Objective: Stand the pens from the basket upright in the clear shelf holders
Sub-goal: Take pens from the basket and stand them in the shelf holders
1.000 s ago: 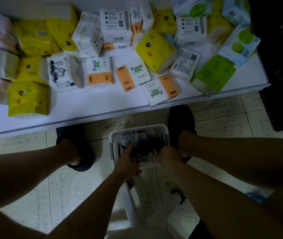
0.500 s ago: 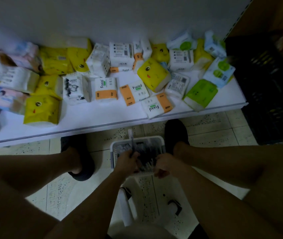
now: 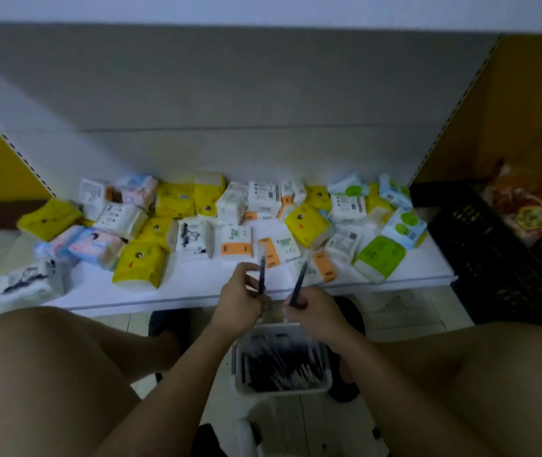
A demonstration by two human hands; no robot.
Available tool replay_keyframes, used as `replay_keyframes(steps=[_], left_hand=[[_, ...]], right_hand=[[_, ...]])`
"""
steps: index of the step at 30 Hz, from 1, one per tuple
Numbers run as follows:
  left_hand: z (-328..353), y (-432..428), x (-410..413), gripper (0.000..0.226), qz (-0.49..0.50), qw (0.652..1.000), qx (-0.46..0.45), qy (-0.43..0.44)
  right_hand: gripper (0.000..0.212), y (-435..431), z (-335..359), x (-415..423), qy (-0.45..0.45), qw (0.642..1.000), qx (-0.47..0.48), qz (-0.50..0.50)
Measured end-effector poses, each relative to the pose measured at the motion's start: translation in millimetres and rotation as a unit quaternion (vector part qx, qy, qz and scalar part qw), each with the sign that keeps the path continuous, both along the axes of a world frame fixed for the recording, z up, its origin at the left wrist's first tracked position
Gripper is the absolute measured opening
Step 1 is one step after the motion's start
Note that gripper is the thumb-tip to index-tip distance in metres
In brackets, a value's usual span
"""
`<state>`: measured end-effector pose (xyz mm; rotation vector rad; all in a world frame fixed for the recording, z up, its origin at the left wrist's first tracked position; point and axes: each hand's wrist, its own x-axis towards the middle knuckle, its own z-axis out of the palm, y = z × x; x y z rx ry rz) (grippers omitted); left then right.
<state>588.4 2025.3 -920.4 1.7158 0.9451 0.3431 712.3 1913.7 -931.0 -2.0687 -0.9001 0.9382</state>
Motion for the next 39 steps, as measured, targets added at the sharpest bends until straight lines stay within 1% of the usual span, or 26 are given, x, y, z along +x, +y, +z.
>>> replay_keyframes(steps=[1,2,3,4,6,8,9,11,14,17,18,19,20,21,24,25,26,28,31,34,36,39], left_hand=[[10.9,1.7,0.9,0.067,-0.003,1.000,0.018,-0.017],[22.3,2.6,1.0,0.088,-0.009,0.998,0.039,-0.041],[34.3,3.2,0.7,0.104,-0.017,0.996,0.059,-0.071],[46.8,4.4,0.5,0.113,-0.023,0.992,0.076,-0.101],[74.6,8.8,0.5,0.118,-0.030,0.983,0.108,-0.143],[107.3,14.5,2.3,0.115,-0.043,0.974,0.152,-0.164],[124.3,17.9,3.5,0.112,-0.050,0.969,0.174,-0.170],[158.4,25.1,6.1,0.104,-0.057,0.960,0.197,-0.188],[205.1,36.1,8.8,0.086,-0.059,0.949,0.213,-0.225],[246.4,46.9,11.3,0.069,-0.044,0.929,0.251,-0.268],[260.1,50.5,12.7,0.064,-0.040,0.923,0.257,-0.284],[273.7,54.3,14.0,0.058,-0.034,0.917,0.260,-0.299],[287.3,58.3,15.2,0.053,-0.028,0.912,0.265,-0.311],[300.6,62.7,16.6,0.050,-0.021,0.907,0.271,-0.320],[339.1,75.1,20.8,0.035,-0.005,0.894,0.288,-0.343],[351.3,78.7,22.9,0.029,-0.003,0.891,0.296,-0.345],[362.8,81.7,25.2,0.025,-0.005,0.888,0.299,-0.349],[385.1,86.9,31.2,0.025,-0.012,0.881,0.309,-0.357],[415.6,95.9,41.2,0.029,-0.013,0.865,0.369,-0.341],[443.1,107.6,50.7,0.028,-0.006,0.846,0.427,-0.321],[458.8,115.6,58.7,0.024,-0.003,0.841,0.440,-0.316],[477.5,129.7,72.2,0.024,0.018,0.839,0.449,-0.307]], right_hand=[[0.013,1.6,11.6,0.9,-0.007,1.000,0.010,-0.001],[0.017,4.0,24.4,2.5,-0.011,1.000,0.021,-0.004],[0.023,6.5,38.8,4.1,-0.015,0.999,0.035,-0.006],[0.028,9.8,54.8,5.5,-0.023,0.998,0.052,-0.003],[0.031,17.4,87.6,9.7,-0.055,0.995,0.084,0.016],[0.025,26.6,121.6,14.2,-0.105,0.988,0.110,0.037],[0.019,31.0,138.9,16.2,-0.122,0.984,0.123,0.047],[0.008,38.7,172.5,19.5,-0.138,0.976,0.153,0.070],[0.018,47.1,220.3,22.1,-0.177,0.964,0.178,0.091],[0.024,53.8,262.6,24.3,-0.221,0.949,0.208,0.084],[0.021,55.9,274.8,25.9,-0.222,0.945,0.225,0.082],[0.012,58.2,286.7,27.2,-0.219,0.940,0.248,0.079],[0.010,61.6,297.6,29.7,-0.214,0.934,0.275,0.075],[0.025,64.7,309.8,31.5,-0.209,0.928,0.302,0.067],[0.085,73.2,346.9,37.0,-0.197,0.908,0.366,0.051],[0.100,75.9,358.8,38.7,-0.191,0.902,0.384,0.052],[0.108,79.0,370.1,40.3,-0.190,0.894,0.402,0.053],[0.113,86.4,390.4,44.1,-0.206,0.879,0.427,0.055],[0.104,102.4,413.4,54.6,-0.231,0.868,0.434,0.075],[0.079,120.8,431.4,69.5,-0.237,0.852,0.459,0.084],[0.062,132.4,443.3,82.2,-0.239,0.836,0.489,0.071],[0.045,150.6,459.0,101.0,-0.234,0.816,0.527,0.050]])
